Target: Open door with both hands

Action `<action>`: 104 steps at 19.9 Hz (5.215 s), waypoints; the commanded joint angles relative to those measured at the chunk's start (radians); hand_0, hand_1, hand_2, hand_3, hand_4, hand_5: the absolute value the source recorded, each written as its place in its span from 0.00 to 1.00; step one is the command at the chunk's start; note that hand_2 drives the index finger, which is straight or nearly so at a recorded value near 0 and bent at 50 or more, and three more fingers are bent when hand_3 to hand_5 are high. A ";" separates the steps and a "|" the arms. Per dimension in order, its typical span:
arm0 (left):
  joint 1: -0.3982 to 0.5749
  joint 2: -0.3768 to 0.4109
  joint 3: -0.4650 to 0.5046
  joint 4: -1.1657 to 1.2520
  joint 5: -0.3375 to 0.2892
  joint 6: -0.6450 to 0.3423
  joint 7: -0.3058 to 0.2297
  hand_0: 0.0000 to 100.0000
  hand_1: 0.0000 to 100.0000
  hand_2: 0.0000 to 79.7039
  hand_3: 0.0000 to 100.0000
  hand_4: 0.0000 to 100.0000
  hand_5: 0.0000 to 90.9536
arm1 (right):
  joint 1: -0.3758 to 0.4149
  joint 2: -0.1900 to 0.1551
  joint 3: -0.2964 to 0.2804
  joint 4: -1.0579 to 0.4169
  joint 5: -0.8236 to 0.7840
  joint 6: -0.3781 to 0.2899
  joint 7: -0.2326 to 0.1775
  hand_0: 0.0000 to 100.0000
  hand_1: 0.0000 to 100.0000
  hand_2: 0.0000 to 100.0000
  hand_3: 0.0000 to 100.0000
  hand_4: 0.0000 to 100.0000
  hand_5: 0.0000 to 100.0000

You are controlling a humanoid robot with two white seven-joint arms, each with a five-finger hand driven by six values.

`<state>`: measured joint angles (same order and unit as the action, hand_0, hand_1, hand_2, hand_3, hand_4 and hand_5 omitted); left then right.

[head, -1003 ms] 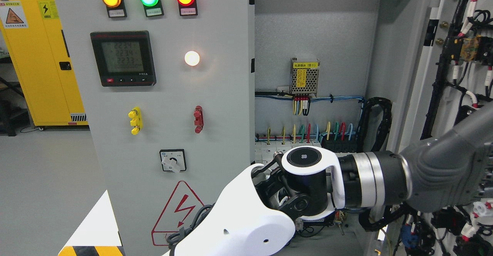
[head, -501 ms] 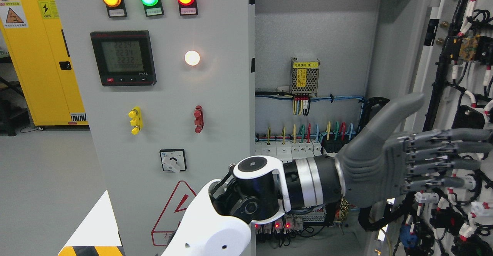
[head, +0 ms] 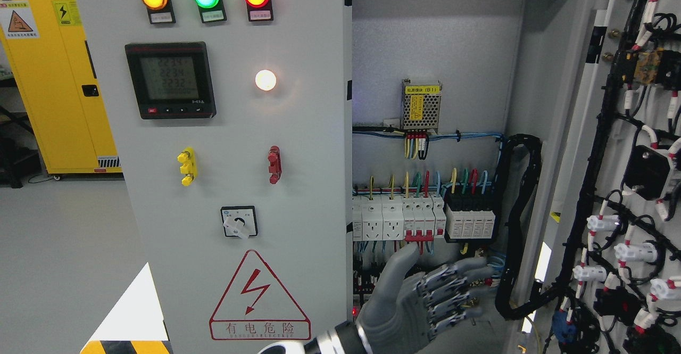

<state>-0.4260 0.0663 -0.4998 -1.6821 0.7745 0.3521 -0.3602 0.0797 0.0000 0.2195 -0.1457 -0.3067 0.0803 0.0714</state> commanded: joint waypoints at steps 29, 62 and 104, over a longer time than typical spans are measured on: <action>0.389 -0.011 0.112 1.771 -0.498 -0.403 0.010 0.00 0.00 0.00 0.00 0.00 0.00 | 0.002 -0.025 -0.005 0.000 0.000 -0.001 0.001 0.22 0.01 0.00 0.00 0.00 0.00; 0.378 -0.019 0.182 1.765 -0.485 -0.406 0.162 0.00 0.00 0.00 0.00 0.00 0.00 | 0.242 -0.069 -0.071 -1.740 -0.006 -0.013 -0.001 0.22 0.01 0.00 0.00 0.00 0.00; 0.375 -0.020 0.184 1.760 -0.485 -0.409 0.162 0.00 0.00 0.00 0.00 0.00 0.00 | -0.589 0.005 0.011 -1.496 0.028 0.038 -0.012 0.22 0.01 0.00 0.00 0.00 0.00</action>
<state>-0.0506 0.0467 -0.3178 0.0782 0.2899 -0.0565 -0.1974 -0.4067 -0.0144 0.2333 -1.8038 -0.2799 0.1105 0.0606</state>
